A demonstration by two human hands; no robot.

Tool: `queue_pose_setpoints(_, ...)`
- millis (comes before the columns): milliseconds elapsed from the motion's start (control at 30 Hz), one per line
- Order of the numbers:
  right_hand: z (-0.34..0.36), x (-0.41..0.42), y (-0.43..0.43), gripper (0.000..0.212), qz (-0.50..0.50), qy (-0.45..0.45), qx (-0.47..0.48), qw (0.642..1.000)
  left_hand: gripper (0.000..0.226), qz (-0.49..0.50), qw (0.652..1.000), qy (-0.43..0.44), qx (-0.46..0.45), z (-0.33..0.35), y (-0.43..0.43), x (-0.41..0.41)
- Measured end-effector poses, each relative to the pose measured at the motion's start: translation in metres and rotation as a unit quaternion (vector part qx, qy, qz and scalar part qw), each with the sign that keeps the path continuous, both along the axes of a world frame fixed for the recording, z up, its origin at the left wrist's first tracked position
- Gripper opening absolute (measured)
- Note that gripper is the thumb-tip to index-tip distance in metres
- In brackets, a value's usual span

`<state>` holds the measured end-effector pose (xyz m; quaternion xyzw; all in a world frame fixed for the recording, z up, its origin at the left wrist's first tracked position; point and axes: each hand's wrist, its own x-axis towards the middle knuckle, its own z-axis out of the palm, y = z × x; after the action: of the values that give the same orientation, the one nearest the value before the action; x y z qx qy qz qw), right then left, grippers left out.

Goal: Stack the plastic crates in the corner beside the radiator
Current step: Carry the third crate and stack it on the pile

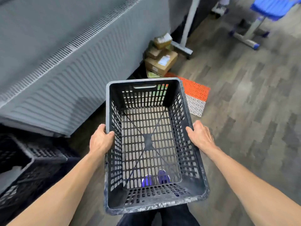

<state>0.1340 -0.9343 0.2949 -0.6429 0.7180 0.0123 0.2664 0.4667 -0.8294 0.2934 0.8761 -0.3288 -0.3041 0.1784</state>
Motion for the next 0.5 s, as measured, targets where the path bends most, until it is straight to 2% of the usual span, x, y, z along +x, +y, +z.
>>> queue_pose_setpoints(233, 0.042, 0.055, -0.037, 0.031, 0.141, -0.031, -0.019, 0.989, 0.013, 0.128, 0.991, -0.05, -0.002, 0.046, 0.049, 0.017)
queue_pose_setpoints(500, 0.092, 0.139, -0.052, 0.031, 0.293, -0.069, -0.057, 0.952, 0.016, 0.276, 0.957, -0.087, -0.009, 0.095, 0.121, 0.027)
